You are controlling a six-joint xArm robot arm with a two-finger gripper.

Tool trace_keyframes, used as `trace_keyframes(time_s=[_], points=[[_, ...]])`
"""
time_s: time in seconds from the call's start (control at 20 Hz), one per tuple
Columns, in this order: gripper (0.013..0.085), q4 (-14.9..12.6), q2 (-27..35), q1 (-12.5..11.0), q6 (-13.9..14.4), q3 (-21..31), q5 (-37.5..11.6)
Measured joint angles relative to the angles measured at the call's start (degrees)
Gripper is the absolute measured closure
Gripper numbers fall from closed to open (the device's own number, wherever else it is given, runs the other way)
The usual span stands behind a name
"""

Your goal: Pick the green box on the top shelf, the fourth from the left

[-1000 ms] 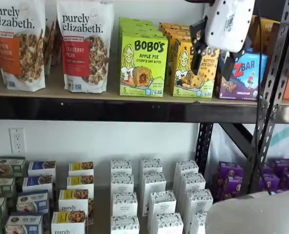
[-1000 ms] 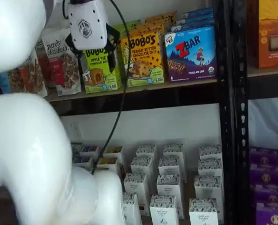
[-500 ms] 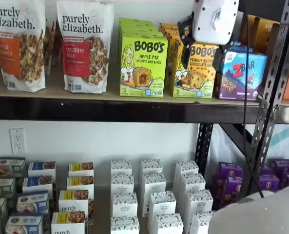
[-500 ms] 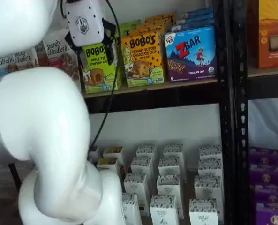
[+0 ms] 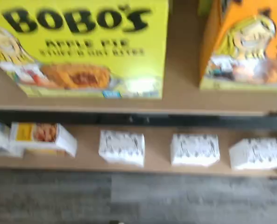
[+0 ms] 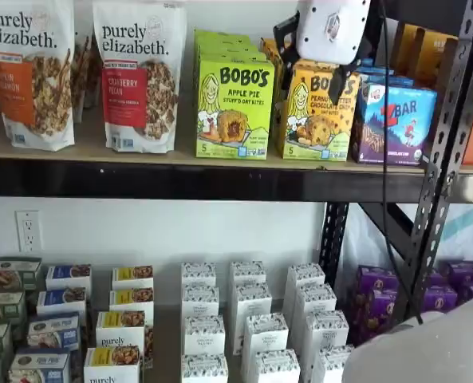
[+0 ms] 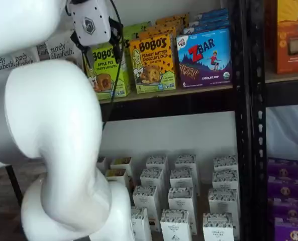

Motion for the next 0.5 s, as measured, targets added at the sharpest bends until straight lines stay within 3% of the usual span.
trace_keyframes(time_s=[0.2,0.5], points=[[0.0130,-2.2,0.6,0.9,0.8,0.2,-4.8],[0.0130,-3.1,4.6,2.0,2.0,-2.9,-6.8]])
